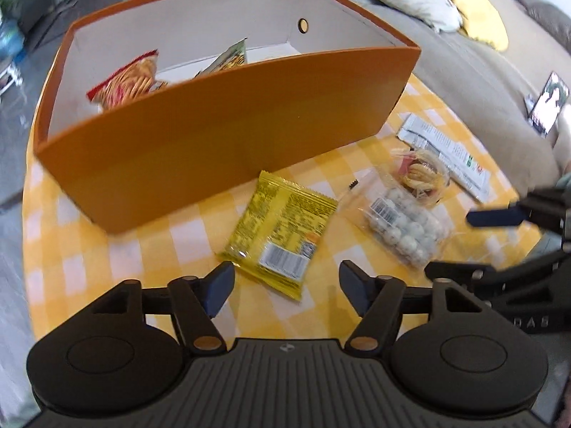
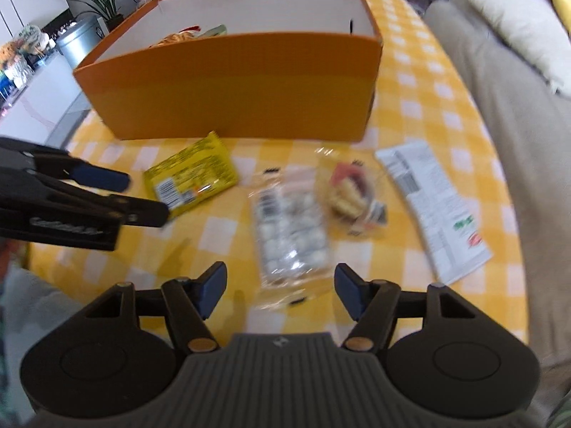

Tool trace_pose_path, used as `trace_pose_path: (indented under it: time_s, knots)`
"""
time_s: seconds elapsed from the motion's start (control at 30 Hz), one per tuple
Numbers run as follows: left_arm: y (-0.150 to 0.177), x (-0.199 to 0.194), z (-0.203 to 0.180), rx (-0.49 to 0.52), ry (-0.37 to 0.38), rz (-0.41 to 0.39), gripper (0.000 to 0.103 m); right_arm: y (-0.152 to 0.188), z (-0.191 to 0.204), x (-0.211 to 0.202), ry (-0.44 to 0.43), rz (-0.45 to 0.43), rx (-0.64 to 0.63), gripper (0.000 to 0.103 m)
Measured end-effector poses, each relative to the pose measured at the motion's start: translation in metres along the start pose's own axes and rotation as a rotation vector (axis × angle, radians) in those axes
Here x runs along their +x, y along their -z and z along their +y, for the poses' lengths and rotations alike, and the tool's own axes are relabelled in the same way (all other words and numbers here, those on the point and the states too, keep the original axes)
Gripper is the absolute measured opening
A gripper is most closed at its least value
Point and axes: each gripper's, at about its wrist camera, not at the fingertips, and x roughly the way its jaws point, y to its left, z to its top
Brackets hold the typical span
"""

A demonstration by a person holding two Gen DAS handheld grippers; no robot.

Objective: Organize snacks
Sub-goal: 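Grasp the yellow packet with the left tool while the right tool grasps the clear ball tray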

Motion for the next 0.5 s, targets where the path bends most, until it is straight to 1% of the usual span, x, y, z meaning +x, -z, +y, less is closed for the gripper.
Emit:
trace_pose_path:
  time_s: [0.07,0.17,0.27,0.37,0.5]
  knots:
    - [-0.004,0.002,0.000,0.043,-0.008,-0.002,0.083,-0.005,-0.002,0.006,0.030,-0.004,-0.019,0.075]
    - [-0.010,0.009,-0.003,0.117,-0.013,-0.005,0.084,-0.009,-0.004,0.015,0.038,0.013,-0.033,0.075]
    - [-0.016,0.018,-0.003,0.163,0.011,0.015,0.084,-0.010,-0.007,0.024,0.024,0.034,-0.024,0.075]
    - [-0.020,0.025,-0.004,0.218,0.004,0.021,0.084,-0.011,-0.010,0.031,0.020,0.038,-0.009,0.075]
    - [-0.023,0.035,-0.009,0.290,-0.011,0.055,0.084,-0.015,-0.012,0.040,0.015,0.035,0.002,0.075]
